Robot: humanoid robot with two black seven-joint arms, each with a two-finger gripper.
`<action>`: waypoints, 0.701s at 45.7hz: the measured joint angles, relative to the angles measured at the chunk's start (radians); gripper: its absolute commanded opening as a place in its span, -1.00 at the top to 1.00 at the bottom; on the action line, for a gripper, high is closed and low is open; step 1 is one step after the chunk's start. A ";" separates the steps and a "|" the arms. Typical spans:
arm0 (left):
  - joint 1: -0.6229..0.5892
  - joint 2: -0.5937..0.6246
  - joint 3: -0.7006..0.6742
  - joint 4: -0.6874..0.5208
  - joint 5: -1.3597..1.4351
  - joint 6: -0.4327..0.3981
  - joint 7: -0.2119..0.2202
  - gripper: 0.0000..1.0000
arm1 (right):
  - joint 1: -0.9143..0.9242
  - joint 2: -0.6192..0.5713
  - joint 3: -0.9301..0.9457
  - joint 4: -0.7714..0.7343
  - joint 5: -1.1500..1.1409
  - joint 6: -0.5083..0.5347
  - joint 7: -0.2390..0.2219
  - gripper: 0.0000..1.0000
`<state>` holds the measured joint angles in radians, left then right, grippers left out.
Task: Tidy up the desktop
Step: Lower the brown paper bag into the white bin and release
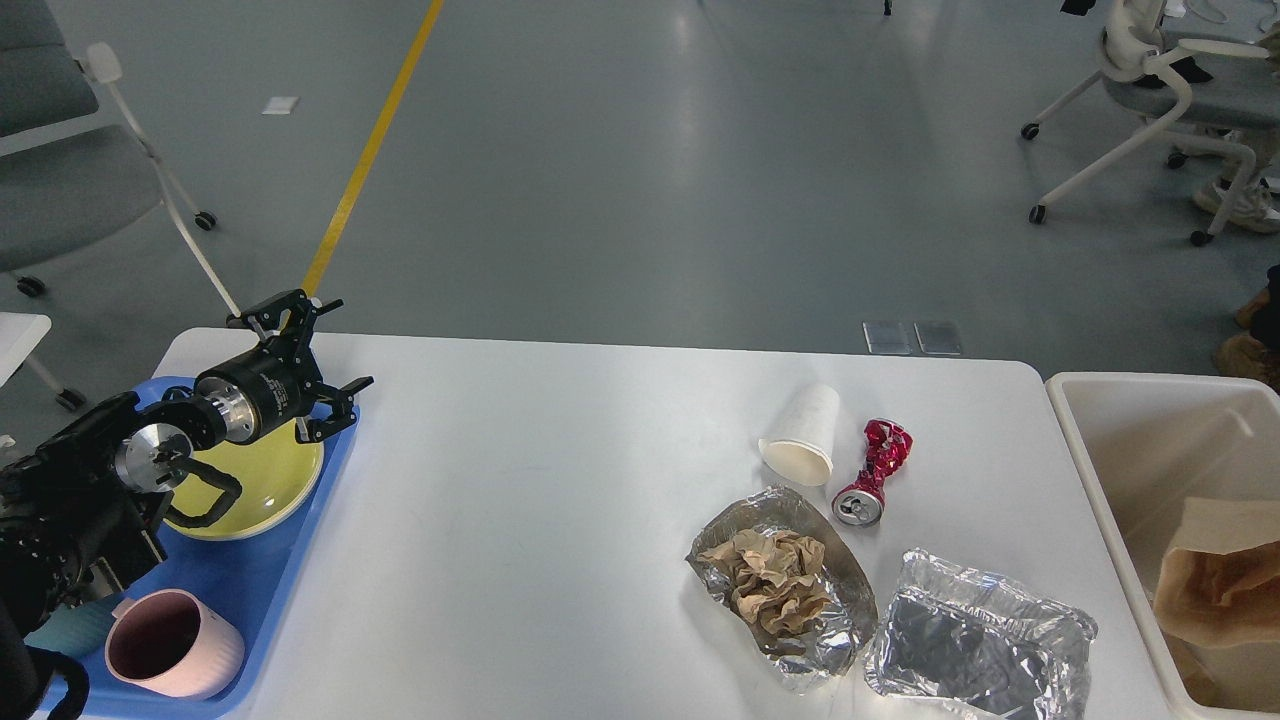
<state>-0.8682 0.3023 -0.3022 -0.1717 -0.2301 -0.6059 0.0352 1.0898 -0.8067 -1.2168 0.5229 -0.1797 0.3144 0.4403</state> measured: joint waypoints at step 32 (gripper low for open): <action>0.000 0.000 0.000 0.000 0.000 0.000 0.000 -0.93 | 0.131 -0.026 -0.055 0.106 -0.003 0.211 0.011 -1.00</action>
<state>-0.8682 0.3021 -0.3022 -0.1717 -0.2301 -0.6059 0.0352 1.2207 -0.8325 -1.2719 0.6284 -0.1823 0.5254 0.4509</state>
